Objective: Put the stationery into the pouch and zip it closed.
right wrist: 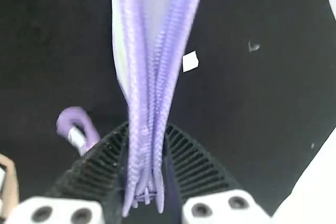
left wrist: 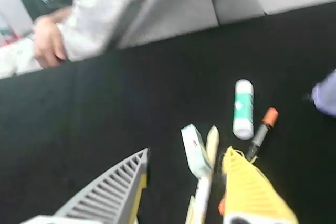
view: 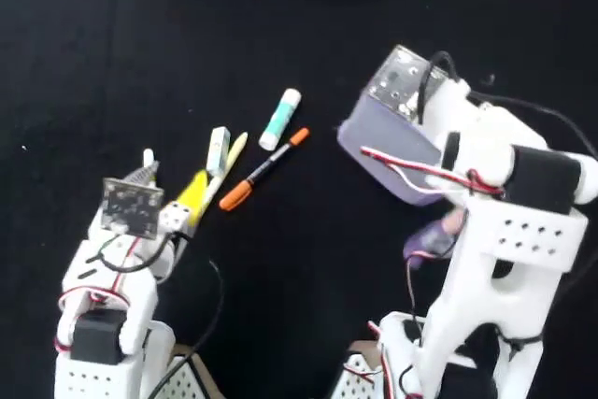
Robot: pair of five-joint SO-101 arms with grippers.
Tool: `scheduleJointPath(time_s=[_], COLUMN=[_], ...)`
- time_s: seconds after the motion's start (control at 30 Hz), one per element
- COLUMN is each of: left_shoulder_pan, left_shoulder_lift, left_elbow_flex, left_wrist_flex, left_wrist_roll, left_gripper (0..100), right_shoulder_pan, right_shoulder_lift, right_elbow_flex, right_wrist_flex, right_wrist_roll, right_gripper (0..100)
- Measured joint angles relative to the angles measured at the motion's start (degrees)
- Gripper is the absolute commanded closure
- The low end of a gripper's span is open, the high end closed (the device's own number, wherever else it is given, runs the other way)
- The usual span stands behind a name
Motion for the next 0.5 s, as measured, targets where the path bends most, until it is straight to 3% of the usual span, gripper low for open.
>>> scheduleJointPath(time_s=[0.37, 0.5], left_shoulder_pan=[1.1, 1.3], left_shoulder_lift=[0.3, 0.4], left_elbow_flex=[8.3, 7.4], left_wrist_flex=[0.0, 3.9], left_wrist_roll=[-4.0, -4.3], left_gripper=[76, 76], right_shoulder_pan=[1.1, 1.1], right_shoulder_lift=[-0.6, -0.6], right_elbow_flex=[8.1, 8.5], right_wrist_flex=[0.0, 0.0], right_wrist_roll=[-9.8, -11.6], right_gripper=[98.8, 98.8])
